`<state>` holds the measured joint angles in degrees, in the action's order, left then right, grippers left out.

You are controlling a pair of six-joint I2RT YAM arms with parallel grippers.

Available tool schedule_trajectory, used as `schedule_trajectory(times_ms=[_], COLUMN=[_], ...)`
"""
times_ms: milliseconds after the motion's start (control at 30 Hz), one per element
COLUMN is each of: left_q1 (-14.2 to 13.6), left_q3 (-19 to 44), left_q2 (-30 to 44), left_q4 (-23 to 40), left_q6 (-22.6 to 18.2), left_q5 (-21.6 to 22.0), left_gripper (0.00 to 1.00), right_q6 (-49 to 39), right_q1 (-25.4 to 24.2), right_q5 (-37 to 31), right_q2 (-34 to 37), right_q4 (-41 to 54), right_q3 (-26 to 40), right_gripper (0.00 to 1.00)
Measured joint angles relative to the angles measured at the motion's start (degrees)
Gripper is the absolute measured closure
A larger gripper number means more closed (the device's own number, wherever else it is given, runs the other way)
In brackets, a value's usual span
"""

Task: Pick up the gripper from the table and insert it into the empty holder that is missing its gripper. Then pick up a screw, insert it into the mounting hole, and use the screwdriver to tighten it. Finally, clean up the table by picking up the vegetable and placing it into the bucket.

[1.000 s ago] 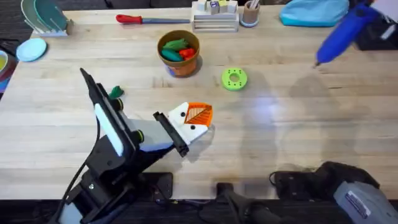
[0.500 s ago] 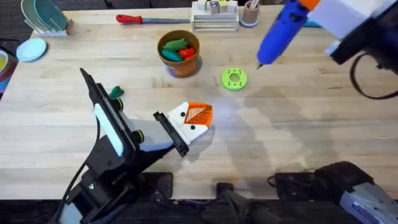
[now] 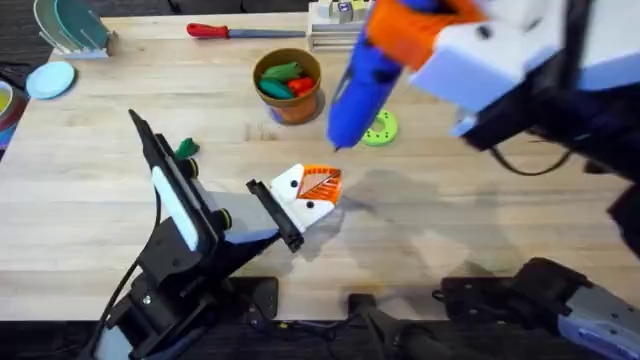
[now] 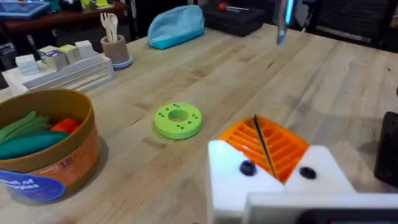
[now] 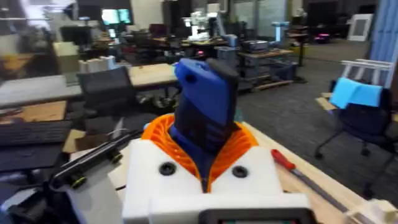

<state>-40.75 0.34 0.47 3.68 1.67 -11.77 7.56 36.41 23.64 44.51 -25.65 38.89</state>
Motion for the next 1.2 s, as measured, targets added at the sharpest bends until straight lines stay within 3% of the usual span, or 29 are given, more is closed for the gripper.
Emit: schedule_trajectory(times_ms=[200, 533, 1200], left_q1=[0.0, 0.0, 0.0], left_q3=[0.0, 0.0, 0.0], left_q2=[0.0, 0.0, 0.0], left_q4=[0.0, 0.0, 0.0], left_q6=[0.0, 0.0, 0.0], left_q5=[0.0, 0.0, 0.0], left_gripper=[0.988, 0.988, 0.988], right_q6=[0.4, 1.3, -3.51], right_q1=[5.88, 10.44, 10.62], right_q5=[0.0, 0.04, 0.89], right_q2=[6.15, 12.81, 15.23], right_q4=[-6.87, -11.21, -11.15], right_q3=[-0.15, -0.17, -0.17], right_gripper=[0.979, 0.979, 0.979])
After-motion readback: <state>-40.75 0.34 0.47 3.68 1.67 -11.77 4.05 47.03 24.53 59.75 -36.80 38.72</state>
